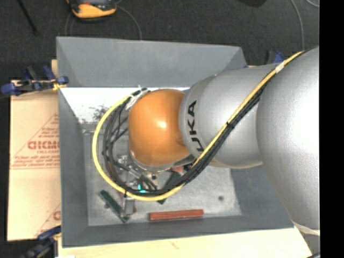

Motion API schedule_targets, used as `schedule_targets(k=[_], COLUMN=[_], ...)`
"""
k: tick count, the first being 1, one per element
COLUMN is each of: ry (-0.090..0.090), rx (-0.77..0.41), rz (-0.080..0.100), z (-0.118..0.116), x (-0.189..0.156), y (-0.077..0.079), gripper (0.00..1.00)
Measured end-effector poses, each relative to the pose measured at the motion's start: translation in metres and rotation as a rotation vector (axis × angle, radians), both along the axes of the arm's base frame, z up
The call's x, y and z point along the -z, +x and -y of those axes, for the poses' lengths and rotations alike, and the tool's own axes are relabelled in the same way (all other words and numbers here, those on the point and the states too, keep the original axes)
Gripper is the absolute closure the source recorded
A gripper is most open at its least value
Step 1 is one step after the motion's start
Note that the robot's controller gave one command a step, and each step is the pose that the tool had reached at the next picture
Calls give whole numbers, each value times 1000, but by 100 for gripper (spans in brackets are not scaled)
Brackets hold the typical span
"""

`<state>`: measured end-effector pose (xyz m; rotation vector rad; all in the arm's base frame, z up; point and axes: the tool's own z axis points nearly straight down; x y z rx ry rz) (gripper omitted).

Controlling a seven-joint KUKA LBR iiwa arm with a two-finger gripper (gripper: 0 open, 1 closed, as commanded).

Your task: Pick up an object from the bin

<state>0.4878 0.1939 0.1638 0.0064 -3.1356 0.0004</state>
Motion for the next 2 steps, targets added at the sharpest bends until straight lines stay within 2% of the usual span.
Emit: schedule_targets(k=[1,2], ry=[2,3], rx=[4,82], rz=[8,12], z=[1,7], x=[-4,46], y=[2,-2], gripper=[0,0])
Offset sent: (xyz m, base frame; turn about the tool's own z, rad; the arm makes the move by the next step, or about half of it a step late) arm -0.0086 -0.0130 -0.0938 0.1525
